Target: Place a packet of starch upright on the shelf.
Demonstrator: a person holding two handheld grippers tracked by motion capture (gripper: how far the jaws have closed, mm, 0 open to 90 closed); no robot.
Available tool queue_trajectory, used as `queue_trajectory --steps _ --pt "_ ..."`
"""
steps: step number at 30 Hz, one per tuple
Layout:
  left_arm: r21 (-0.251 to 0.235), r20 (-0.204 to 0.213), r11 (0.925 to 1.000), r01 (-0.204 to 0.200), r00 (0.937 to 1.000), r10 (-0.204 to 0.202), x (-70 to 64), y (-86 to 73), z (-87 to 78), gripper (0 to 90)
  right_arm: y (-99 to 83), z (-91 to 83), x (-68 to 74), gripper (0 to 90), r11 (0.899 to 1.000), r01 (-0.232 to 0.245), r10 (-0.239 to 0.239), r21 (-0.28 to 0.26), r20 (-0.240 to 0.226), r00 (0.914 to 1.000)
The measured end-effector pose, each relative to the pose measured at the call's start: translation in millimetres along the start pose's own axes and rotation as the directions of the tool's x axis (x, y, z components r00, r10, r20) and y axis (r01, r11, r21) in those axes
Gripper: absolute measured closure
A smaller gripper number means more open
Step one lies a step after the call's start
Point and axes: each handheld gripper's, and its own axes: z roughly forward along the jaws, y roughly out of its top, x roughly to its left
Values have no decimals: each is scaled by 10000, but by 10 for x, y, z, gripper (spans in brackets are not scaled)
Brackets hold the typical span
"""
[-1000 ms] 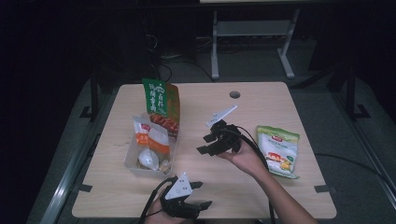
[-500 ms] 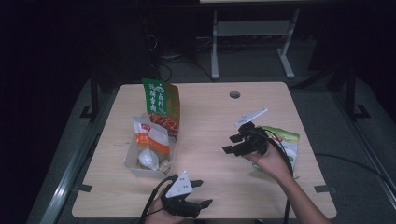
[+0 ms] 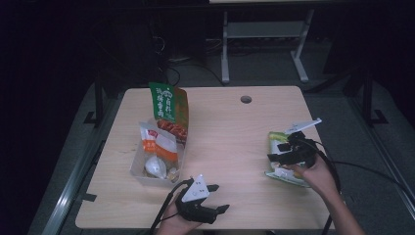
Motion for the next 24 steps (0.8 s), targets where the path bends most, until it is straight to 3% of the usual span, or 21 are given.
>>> queue_trajectory --steps 7,24 --pt "-57 65 10000 -45 10000 46 -8 80 102 327 -230 -169 -295 346 9968 -796 788 68 797 9937" --pt "18 312 10000 -90 9995 90 13 328 422 333 -652 -228 -726 341 9792 -2025 2018 -83 1340 9702"
